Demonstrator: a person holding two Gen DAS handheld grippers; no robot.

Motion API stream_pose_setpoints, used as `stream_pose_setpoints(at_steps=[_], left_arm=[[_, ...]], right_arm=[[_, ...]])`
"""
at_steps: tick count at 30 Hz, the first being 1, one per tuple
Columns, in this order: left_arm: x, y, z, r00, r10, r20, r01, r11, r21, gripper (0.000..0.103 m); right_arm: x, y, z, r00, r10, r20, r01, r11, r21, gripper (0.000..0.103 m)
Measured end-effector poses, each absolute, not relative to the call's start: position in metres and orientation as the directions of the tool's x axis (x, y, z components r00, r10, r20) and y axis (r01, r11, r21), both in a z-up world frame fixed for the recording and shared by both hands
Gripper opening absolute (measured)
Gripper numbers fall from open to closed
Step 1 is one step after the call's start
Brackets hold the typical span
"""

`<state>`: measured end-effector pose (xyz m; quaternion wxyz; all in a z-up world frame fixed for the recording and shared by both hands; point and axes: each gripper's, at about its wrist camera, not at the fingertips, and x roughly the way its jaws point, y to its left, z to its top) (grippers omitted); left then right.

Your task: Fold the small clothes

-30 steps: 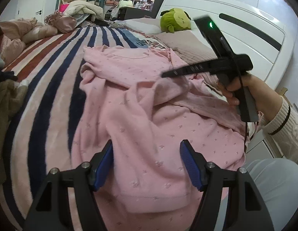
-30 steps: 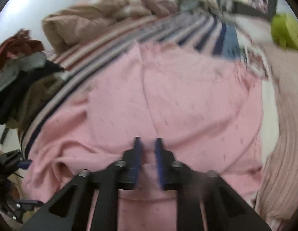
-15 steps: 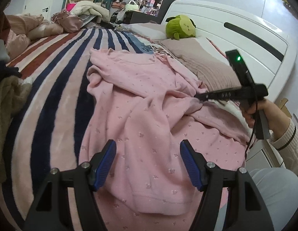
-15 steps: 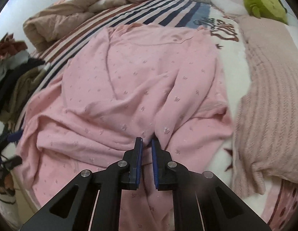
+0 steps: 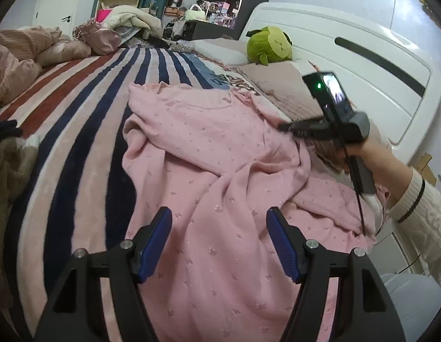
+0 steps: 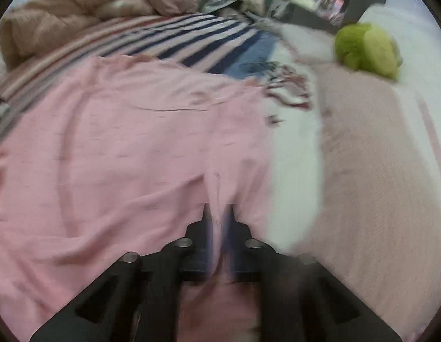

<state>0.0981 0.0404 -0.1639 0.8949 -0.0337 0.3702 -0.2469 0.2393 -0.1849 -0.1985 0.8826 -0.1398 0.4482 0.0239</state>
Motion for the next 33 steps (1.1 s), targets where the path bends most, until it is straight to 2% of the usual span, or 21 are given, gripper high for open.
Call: stream_pose_setpoints(at_steps=[5, 9, 12, 13, 16, 20, 22, 23, 24, 27, 29, 33], left_arm=[[0.105, 0.043, -0.171, 0.59, -0.481, -0.649, 0.422, 0.868, -0.26, 0.065], [0.106, 0.043, -0.178, 0.578, -0.471, -0.666, 0.419, 0.872, -0.254, 0.065], [0.099, 0.046, -0.176, 0.572, -0.487, -0.66, 0.428, 0.864, -0.266, 0.065], [0.094, 0.048, -0.174, 0.569, -0.491, -0.659, 0.432, 0.861, -0.269, 0.065], [0.081, 0.054, -0.173, 0.558, -0.497, -0.664, 0.44, 0.856, -0.271, 0.065], [0.065, 0.054, -0.179, 0.534, -0.502, -0.68, 0.447, 0.851, -0.277, 0.065], [0.059, 0.05, -0.184, 0.535, -0.486, -0.691, 0.442, 0.858, -0.262, 0.047], [0.058, 0.049, -0.186, 0.542, -0.468, -0.698, 0.435, 0.867, -0.243, 0.025], [0.056, 0.048, -0.186, 0.552, -0.44, -0.709, 0.423, 0.88, -0.217, 0.012], [0.051, 0.066, -0.17, 0.583, -0.441, -0.683, 0.399, 0.887, -0.232, 0.007], [0.05, 0.075, -0.163, 0.612, -0.37, -0.699, 0.366, 0.916, -0.164, 0.007], [0.051, 0.076, -0.168, 0.618, -0.241, -0.748, 0.333, 0.943, -0.028, 0.023]], right_arm=[[0.252, -0.214, -0.19, 0.638, -0.218, -0.738, -0.078, 0.936, -0.344, 0.001], [0.255, -0.23, -0.193, 0.615, -0.186, -0.766, -0.069, 0.955, -0.288, 0.001], [0.243, -0.237, -0.181, 0.632, -0.104, -0.768, -0.068, 0.98, -0.189, 0.001], [0.233, -0.24, -0.172, 0.646, -0.051, -0.762, -0.076, 0.989, -0.13, 0.007], [0.207, -0.242, -0.155, 0.663, 0.062, -0.746, -0.118, 0.993, -0.023, 0.037], [0.171, -0.225, -0.152, 0.649, 0.18, -0.739, -0.211, 0.976, 0.052, 0.055], [0.155, -0.215, -0.16, 0.629, 0.217, -0.747, -0.239, 0.968, 0.079, 0.056], [0.146, -0.209, -0.164, 0.619, 0.233, -0.75, -0.252, 0.963, 0.091, 0.056], [0.139, -0.205, -0.167, 0.614, 0.241, -0.751, -0.261, 0.961, 0.095, 0.056], [0.119, -0.197, -0.167, 0.62, 0.244, -0.746, -0.281, 0.956, 0.08, 0.056], [0.106, -0.198, -0.16, 0.635, 0.24, -0.735, -0.284, 0.956, 0.067, 0.056], [0.086, -0.203, -0.154, 0.647, 0.237, -0.724, -0.29, 0.956, 0.054, 0.056]])
